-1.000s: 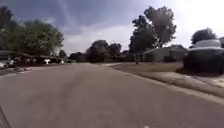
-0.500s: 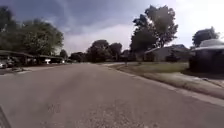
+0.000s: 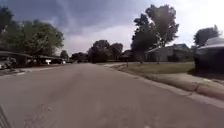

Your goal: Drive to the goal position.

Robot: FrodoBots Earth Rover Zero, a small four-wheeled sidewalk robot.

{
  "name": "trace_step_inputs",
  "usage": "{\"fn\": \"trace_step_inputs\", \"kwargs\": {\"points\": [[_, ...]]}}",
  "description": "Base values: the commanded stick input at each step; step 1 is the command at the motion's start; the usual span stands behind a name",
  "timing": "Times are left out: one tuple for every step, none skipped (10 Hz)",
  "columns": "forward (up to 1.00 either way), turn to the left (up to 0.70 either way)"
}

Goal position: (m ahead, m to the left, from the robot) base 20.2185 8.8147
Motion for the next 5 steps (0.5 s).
{"fn": "trace_step_inputs", "kwargs": {"points": [[0.70,0.03],[0.70,0.03],[0.70,0.08],[0.70,0.14],[0.70,0.14]]}}
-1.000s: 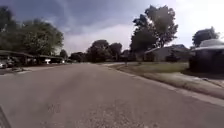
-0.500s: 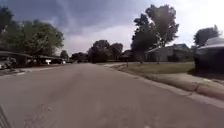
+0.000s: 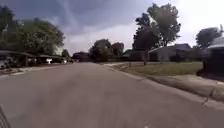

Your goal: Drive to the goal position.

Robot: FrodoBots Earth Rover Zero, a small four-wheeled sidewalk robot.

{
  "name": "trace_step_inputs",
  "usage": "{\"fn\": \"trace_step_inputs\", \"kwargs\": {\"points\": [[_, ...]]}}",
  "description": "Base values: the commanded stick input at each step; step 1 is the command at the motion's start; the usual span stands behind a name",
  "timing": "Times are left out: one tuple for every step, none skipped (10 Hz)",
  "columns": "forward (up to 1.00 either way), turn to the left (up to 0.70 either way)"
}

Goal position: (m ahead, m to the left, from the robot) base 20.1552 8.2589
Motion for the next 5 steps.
{"fn": "trace_step_inputs", "kwargs": {"points": [[0.70,0.14],[0.70,0.11],[0.70,0.07],[0.70,0.03],[0.70,0.03]]}}
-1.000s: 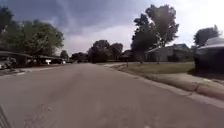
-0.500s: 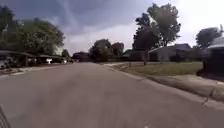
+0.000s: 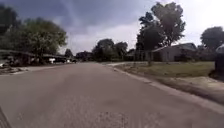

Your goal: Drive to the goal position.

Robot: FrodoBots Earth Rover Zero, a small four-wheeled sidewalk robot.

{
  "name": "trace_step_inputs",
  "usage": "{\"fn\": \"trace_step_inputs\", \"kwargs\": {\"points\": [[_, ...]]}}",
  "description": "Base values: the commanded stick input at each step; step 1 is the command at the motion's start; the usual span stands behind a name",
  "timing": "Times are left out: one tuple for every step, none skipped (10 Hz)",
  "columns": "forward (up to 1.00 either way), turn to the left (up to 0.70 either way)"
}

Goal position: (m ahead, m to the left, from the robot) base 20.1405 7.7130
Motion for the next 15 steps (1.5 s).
{"fn": "trace_step_inputs", "kwargs": {"points": [[0.70,0.03],[0.70,0.03],[0.70,0.03],[0.70,0.03],[0.70,0.03],[0.70,0.03],[0.70,0.03],[0.70,0.03],[0.70,0.03],[0.70,0.03],[0.70,0.03],[0.70,0.03],[0.70,0.03],[0.70,0.03],[0.70,0.03]]}}
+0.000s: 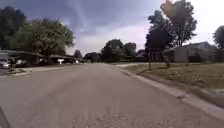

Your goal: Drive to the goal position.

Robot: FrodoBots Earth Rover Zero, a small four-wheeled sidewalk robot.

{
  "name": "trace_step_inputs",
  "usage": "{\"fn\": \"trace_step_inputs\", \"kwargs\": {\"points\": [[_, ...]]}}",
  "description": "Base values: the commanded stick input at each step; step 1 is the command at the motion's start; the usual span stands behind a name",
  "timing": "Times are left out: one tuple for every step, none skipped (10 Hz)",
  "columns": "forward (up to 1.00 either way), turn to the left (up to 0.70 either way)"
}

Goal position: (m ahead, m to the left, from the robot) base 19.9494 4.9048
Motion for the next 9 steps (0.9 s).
{"fn": "trace_step_inputs", "kwargs": {"points": [[0.70,0.03],[0.70,0.03],[0.70,0.03],[0.70,0.03],[0.70,0.03],[0.70,0.03],[0.70,0.03],[0.70,0.03],[0.70,0.03]]}}
